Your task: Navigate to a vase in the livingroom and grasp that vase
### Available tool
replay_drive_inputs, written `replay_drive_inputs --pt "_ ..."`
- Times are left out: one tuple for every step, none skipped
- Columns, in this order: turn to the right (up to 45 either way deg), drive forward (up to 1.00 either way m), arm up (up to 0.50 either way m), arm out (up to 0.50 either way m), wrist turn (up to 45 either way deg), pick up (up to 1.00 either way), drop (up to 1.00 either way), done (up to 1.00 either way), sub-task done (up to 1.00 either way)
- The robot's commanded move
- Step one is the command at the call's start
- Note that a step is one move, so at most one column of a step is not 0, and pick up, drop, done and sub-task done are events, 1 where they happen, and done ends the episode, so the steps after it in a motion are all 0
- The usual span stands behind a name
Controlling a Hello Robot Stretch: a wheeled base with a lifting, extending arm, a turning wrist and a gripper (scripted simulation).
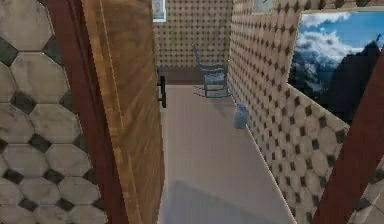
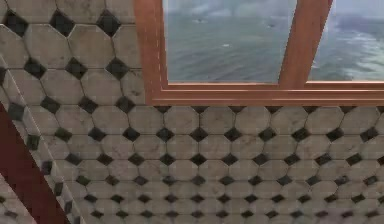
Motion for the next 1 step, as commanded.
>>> replay_drive_inputs --pt "9.0 0.00 0.00 0.00 0.0 0.00 0.00 0.00 0.00"
